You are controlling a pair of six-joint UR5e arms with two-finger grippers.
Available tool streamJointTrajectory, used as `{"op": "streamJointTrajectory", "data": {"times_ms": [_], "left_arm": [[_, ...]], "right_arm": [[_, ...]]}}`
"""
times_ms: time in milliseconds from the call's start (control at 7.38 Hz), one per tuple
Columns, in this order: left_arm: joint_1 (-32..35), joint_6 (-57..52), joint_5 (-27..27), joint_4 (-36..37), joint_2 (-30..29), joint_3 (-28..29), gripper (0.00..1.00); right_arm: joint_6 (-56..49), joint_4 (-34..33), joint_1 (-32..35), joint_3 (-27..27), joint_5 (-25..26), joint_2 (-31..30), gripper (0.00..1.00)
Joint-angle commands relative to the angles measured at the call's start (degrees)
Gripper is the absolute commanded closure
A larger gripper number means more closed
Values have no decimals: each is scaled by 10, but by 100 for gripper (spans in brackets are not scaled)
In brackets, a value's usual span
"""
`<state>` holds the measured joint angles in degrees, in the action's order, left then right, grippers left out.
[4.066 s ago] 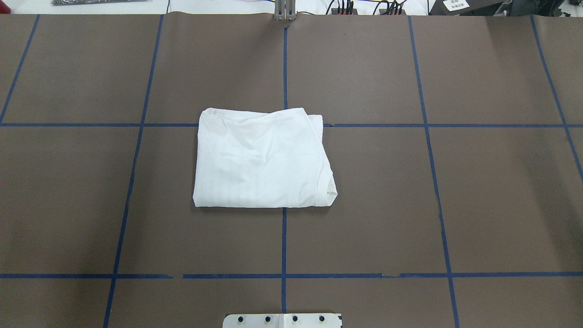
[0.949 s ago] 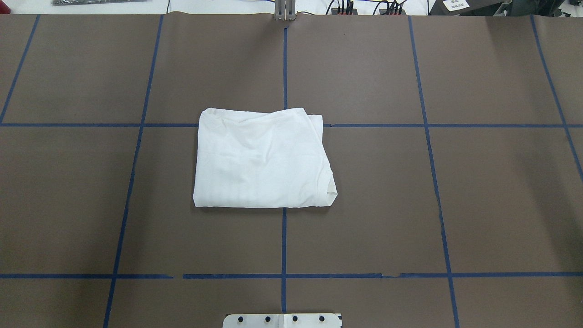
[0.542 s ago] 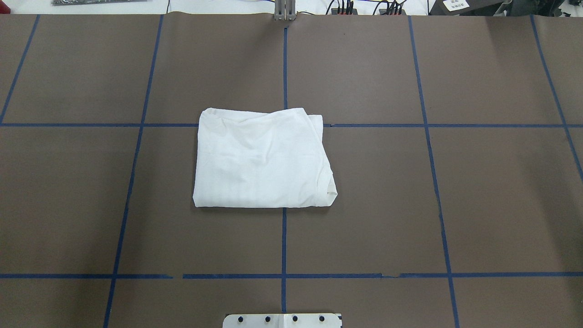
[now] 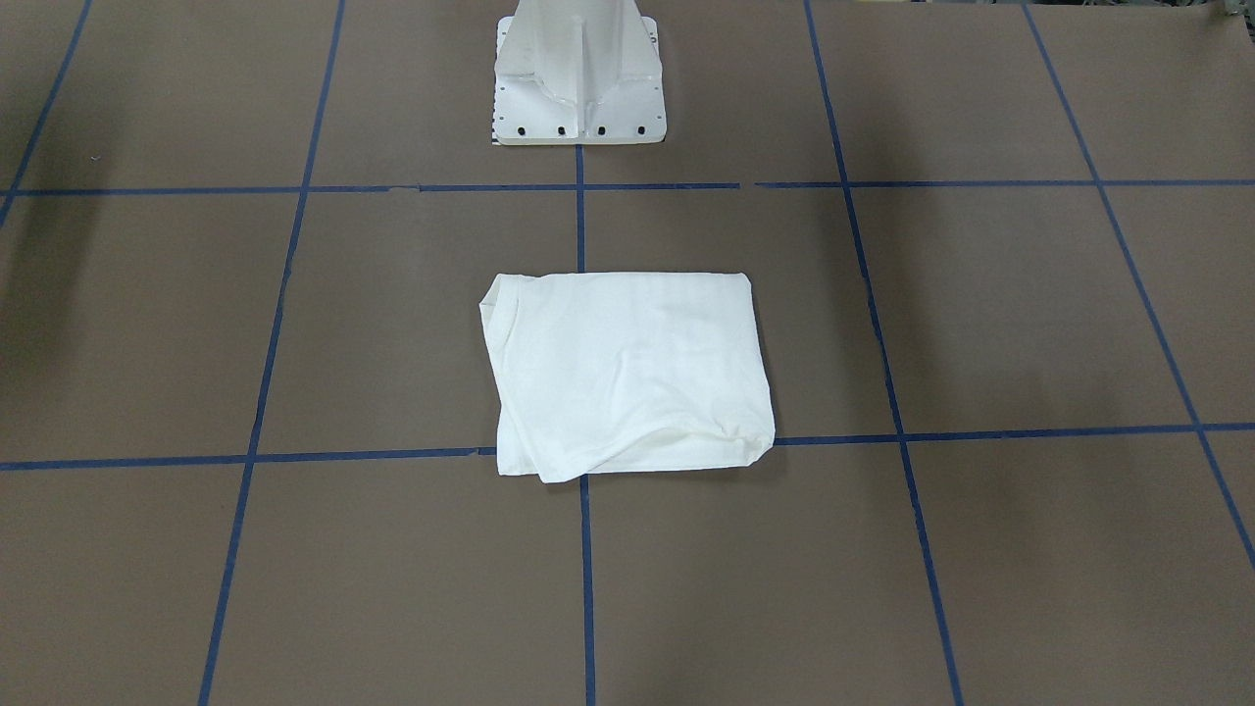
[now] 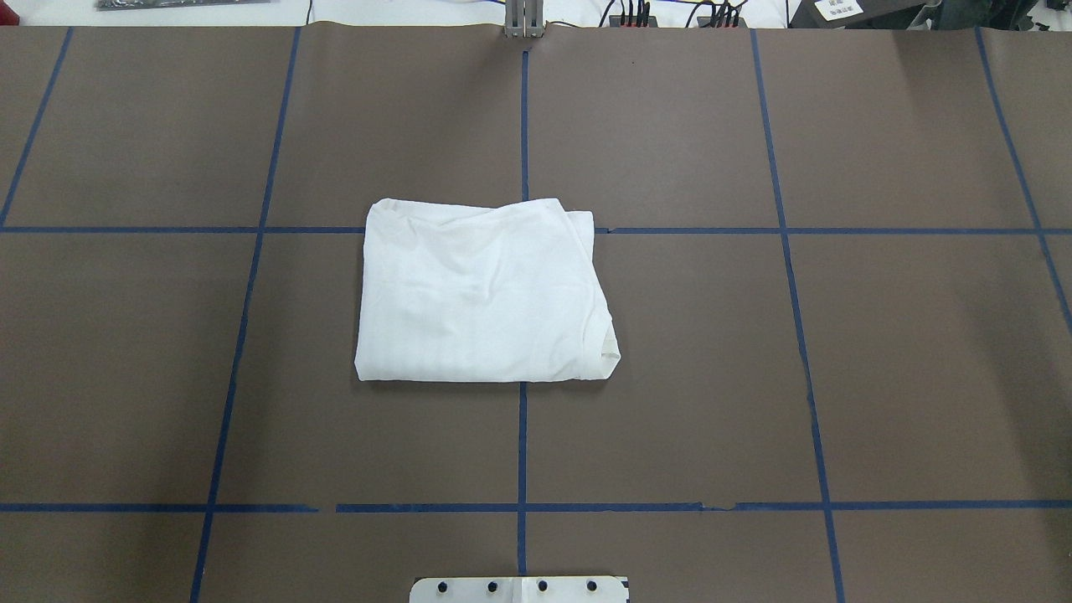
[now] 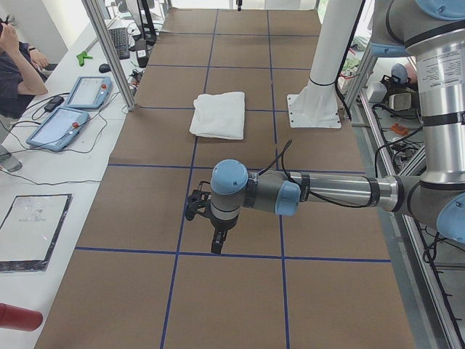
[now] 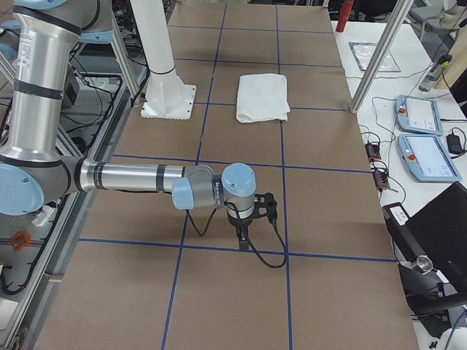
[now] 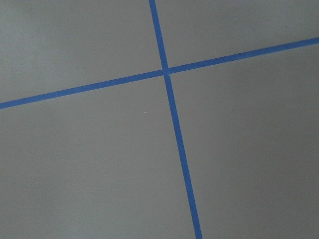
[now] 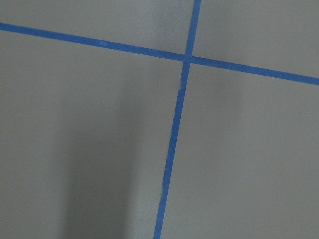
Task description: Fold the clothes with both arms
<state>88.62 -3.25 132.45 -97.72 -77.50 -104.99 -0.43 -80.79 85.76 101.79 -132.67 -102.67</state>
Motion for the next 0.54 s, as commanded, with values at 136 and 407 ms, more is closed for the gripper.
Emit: {"op": "streamJointTrajectory", "data": {"times_ms": [136,407], "left_arm": [[0,0,0,-2,-3,0,0],[0,0,0,-2,-4,2,0]], "right_arm": [[0,0,0,2,0,-13,0],[1,0,0,1,0,-13,0]]}}
